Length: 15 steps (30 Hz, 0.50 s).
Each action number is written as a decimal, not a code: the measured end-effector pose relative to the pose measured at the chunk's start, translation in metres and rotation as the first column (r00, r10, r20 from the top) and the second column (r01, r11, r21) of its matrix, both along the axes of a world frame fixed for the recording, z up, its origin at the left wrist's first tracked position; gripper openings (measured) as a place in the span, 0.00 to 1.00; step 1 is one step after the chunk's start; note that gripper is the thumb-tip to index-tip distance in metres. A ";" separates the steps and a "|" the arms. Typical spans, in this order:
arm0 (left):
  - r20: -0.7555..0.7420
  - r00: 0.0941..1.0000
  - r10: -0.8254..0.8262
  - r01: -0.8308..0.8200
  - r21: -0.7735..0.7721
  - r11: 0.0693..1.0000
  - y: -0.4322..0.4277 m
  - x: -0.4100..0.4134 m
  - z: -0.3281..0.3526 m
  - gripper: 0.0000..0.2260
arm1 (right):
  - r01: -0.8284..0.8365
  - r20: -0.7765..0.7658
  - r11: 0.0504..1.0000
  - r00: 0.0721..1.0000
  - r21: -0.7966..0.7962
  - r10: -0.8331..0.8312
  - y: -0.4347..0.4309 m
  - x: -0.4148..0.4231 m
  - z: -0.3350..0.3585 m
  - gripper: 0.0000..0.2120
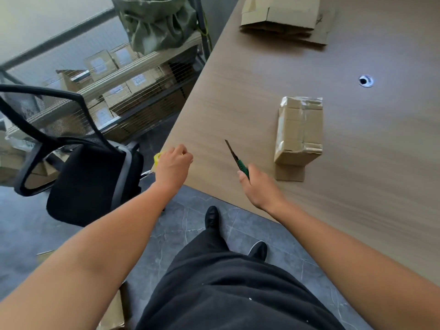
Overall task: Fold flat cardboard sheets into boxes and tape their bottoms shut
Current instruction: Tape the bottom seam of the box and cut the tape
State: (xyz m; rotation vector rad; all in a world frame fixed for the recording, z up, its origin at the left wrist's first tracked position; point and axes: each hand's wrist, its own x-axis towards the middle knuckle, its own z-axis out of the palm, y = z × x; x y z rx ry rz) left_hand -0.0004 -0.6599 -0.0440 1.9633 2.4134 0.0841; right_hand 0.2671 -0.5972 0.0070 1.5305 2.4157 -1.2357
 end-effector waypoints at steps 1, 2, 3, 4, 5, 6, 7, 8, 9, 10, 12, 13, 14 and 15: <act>0.000 1.000 0.004 -0.004 -0.005 1.000 0.000 -0.007 -0.005 0.06 | 0.001 0.002 1.000 1.000 -0.023 -0.001 0.002 -0.010 -0.003 0.15; 0.001 1.000 0.004 -0.004 -0.007 1.000 0.000 -0.014 -0.011 0.06 | 0.004 0.007 0.999 1.000 -0.045 -0.003 0.005 -0.021 -0.006 0.15; 0.008 1.000 0.004 -0.004 -0.010 1.000 0.002 -0.023 -0.017 0.06 | 0.015 0.012 0.998 1.000 -0.059 -0.014 0.008 -0.031 -0.010 0.15; 0.021 1.000 0.008 -0.008 -0.019 1.000 0.005 -0.032 -0.022 0.07 | 0.035 0.021 0.997 0.999 -0.063 -0.034 0.012 -0.041 -0.014 0.15; 0.039 0.999 0.016 -0.015 -0.026 1.000 0.009 -0.041 -0.026 0.07 | 0.058 0.035 0.996 0.998 -0.062 -0.056 0.015 -0.051 -0.019 0.15; 0.053 0.998 0.027 -0.026 -0.029 0.999 0.013 -0.049 -0.029 0.07 | 0.078 0.049 0.995 0.996 -0.059 -0.075 0.018 -0.062 -0.023 0.16; 0.065 0.997 0.038 -0.036 -0.025 0.999 0.019 -0.056 -0.032 0.06 | 0.098 0.062 0.994 0.994 -0.056 -0.094 0.021 -0.073 -0.027 0.16; 0.093 0.995 0.045 -0.044 -0.020 0.999 0.025 -0.060 -0.035 0.04 | 0.115 0.070 0.992 0.991 -0.051 -0.111 0.023 -0.084 -0.031 0.16; 0.145 0.988 0.048 -0.047 -0.013 0.999 0.030 -0.062 -0.038 0.03 | 0.128 0.081 0.991 0.989 -0.043 -0.125 0.025 -0.095 -0.036 0.15; 0.210 0.976 0.049 -0.048 -0.008 0.999 0.033 -0.062 -0.043 0.02 | 0.140 0.093 0.989 0.986 -0.035 -0.137 0.027 -0.105 -0.042 0.14; 0.330 0.941 0.071 -0.062 -0.039 0.997 0.034 -0.058 -0.053 0.05 | 0.182 0.109 0.983 0.978 -0.009 -0.180 0.031 -0.122 -0.059 0.13; 0.365 0.927 0.090 -0.076 -0.051 0.996 0.033 -0.058 -0.056 0.06 | 0.206 0.116 0.978 0.972 0.014 -0.206 0.033 -0.128 -0.066 0.13; 0.383 0.919 0.095 -0.086 -0.043 0.995 0.033 -0.060 -0.060 0.06 | 0.221 0.129 0.974 0.966 0.043 -0.224 0.033 -0.132 -0.073 0.13; 0.392 0.916 0.086 -0.081 -0.027 0.996 0.034 -0.062 -0.063 0.07 | 0.219 0.150 0.973 0.962 0.076 -0.228 0.033 -0.134 -0.080 0.15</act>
